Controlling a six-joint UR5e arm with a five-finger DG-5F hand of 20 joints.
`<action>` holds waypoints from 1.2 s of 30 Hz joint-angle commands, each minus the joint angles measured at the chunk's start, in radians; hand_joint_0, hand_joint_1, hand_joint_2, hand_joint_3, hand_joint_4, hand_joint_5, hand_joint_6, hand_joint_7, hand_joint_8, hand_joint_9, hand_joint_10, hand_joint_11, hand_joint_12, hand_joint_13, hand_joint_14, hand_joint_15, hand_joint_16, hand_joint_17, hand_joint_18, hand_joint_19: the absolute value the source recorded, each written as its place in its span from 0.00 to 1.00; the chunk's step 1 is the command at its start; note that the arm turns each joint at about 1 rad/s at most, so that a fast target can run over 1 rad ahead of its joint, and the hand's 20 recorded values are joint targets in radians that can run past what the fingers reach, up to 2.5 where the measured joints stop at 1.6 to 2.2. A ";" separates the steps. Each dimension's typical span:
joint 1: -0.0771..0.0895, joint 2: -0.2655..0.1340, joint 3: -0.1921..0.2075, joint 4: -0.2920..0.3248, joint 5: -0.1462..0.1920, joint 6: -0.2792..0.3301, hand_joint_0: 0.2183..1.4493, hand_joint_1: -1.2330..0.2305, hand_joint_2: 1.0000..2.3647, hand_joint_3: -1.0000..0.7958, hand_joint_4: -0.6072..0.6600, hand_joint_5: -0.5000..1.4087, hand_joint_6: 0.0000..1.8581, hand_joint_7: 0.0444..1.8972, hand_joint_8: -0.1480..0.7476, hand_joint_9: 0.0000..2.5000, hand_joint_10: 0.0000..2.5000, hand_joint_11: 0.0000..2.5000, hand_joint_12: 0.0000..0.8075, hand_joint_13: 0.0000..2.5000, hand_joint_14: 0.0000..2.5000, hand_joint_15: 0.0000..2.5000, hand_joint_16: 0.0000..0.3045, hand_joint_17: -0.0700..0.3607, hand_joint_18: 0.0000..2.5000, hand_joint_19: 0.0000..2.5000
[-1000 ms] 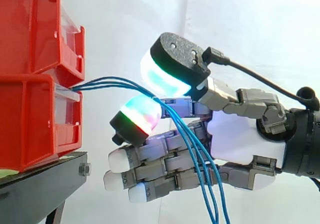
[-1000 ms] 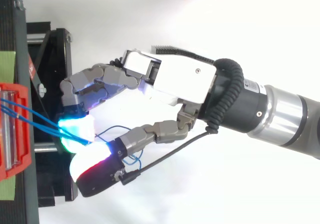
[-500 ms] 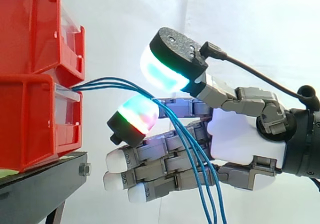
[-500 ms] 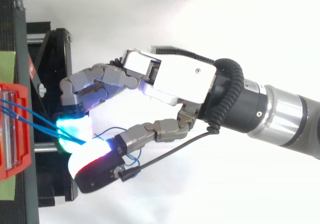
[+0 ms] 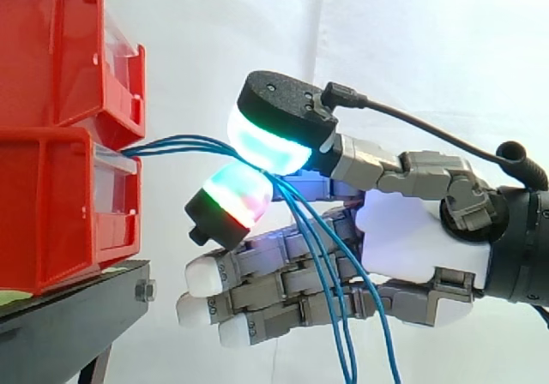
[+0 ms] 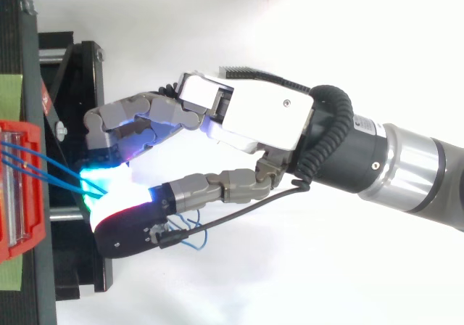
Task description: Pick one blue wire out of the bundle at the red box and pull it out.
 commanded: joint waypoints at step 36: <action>0.000 0.000 -0.001 0.001 -0.004 -0.006 0.28 0.33 0.00 0.31 0.61 0.22 0.43 0.62 0.42 0.50 0.01 0.26 0.39 0.30 0.01 0.18 0.16 0.42 0.20 0.22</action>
